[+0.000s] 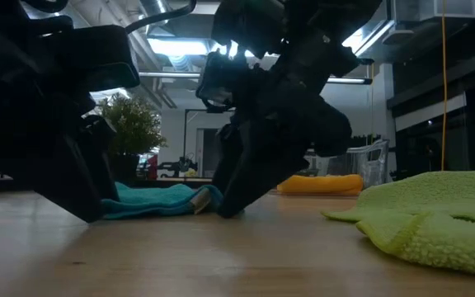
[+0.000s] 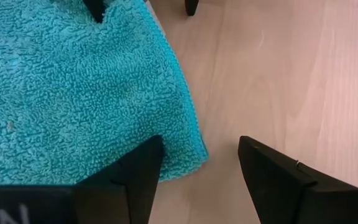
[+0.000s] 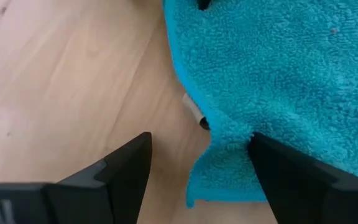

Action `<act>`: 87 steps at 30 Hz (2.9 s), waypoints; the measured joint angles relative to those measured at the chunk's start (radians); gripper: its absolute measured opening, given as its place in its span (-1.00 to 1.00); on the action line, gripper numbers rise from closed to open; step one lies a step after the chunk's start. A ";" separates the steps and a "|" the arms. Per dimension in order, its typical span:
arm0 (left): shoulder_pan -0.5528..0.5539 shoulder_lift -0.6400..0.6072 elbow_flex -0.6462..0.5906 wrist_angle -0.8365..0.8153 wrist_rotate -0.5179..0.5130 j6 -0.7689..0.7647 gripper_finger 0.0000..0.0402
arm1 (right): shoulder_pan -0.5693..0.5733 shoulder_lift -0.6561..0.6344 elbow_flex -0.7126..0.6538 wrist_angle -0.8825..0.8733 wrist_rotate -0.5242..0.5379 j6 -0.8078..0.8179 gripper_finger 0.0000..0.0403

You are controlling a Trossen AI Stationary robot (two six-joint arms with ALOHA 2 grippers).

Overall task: Fold microfiber towels
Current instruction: Fold the blue microfiber cloth

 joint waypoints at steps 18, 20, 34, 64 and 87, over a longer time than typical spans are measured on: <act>0.002 0.003 -0.002 -0.045 -0.002 -0.088 -0.45 | -0.002 0.001 -0.002 -0.074 0.054 0.109 -0.34; 0.002 0.003 -0.002 -0.047 -0.003 -0.089 -0.50 | -0.002 0.001 -0.002 -0.077 0.054 0.109 -0.41; 0.003 -0.015 -0.004 -0.045 0.044 -0.197 -0.99 | -0.003 0.004 0.059 -0.187 0.004 0.231 -0.95; 0.020 -0.319 0.014 -0.043 0.041 -0.160 -1.00 | -0.063 0.011 0.489 -0.693 -0.055 0.267 -0.99; 0.020 -0.435 0.017 -0.053 0.009 -0.159 -1.00 | -0.281 0.077 0.484 -0.507 -0.025 0.251 -0.99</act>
